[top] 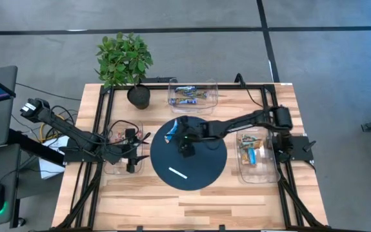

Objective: Pick and place Granola Bars by type
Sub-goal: Put the orange granola bar into the right transparent bin

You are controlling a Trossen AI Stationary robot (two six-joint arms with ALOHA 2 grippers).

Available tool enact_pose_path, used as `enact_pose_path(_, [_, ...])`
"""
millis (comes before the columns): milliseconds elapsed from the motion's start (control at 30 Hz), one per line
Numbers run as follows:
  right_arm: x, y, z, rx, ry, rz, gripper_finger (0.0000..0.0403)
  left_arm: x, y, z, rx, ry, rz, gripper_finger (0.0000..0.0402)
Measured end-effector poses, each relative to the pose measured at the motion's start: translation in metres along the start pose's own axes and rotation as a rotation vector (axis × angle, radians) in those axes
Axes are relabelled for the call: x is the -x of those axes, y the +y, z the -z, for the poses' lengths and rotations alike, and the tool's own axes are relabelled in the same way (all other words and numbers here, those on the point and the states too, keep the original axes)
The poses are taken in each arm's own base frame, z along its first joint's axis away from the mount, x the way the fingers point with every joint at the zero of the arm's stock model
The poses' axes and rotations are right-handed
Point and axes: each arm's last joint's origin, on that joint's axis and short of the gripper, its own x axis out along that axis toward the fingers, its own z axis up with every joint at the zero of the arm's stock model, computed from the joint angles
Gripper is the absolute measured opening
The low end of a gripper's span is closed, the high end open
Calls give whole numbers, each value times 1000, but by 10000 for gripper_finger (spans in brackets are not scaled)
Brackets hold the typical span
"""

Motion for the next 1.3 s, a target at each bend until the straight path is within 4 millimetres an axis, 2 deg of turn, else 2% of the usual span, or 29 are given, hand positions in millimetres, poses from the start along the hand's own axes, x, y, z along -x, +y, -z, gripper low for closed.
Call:
enact_pose_path(200, [-29,-8,-11,43,-1,-84,169,0,0,0,26,3,9,251])
enact_pose_path(367, [-42,-19,-16,38,27,-105,171,0,-1,1,40,6,26,251])
enact_pose_path(533, [-43,-33,-16,-5,10,-134,173,0,-2,1,40,7,51,251])
enact_pose_path(733, [-45,-44,0,-70,80,-174,168,0,-2,1,36,6,55,251])
enact_pose_path(867, [-58,-44,12,-80,122,-185,165,0,-2,1,26,6,57,251])
enact_pose_path(1300, [-60,-47,9,-55,87,-152,160,0,-2,1,16,5,56,251])
